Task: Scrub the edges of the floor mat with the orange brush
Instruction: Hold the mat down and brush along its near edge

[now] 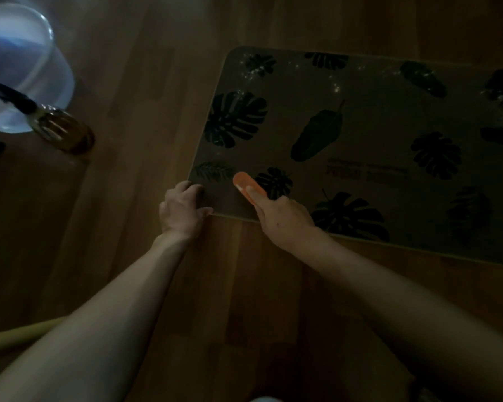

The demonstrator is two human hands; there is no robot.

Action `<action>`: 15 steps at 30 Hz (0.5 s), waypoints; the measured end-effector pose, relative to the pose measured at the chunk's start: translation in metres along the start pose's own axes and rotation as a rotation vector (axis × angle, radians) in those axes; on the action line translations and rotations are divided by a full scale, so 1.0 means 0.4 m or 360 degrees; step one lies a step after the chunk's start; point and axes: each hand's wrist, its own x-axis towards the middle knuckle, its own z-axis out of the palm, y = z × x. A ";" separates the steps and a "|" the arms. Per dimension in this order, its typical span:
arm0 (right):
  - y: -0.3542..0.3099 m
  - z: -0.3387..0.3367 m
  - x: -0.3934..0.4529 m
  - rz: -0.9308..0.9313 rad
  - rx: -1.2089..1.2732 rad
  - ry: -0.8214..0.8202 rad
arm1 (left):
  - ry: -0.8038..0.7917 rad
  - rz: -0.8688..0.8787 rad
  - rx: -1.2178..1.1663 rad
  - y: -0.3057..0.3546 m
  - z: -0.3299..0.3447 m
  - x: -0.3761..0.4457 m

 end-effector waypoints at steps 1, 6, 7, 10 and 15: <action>-0.008 -0.006 0.015 0.0007 0.0002 -0.0009 | -0.0014 0.0008 0.0009 0.000 0.000 0.005; -0.016 0.011 -0.029 0.0086 0.0130 0.0016 | -0.0029 0.0047 0.0129 0.015 -0.015 0.017; -0.009 0.023 -0.054 0.0095 0.0146 0.0013 | -0.0044 0.0056 0.0129 0.017 -0.014 0.016; 0.026 0.048 -0.110 0.0155 0.0154 -0.0014 | -0.0090 0.0076 0.0186 0.027 -0.014 0.013; 0.093 0.054 -0.170 0.0331 0.0447 0.0044 | -0.0305 0.0047 0.0427 0.087 -0.001 0.008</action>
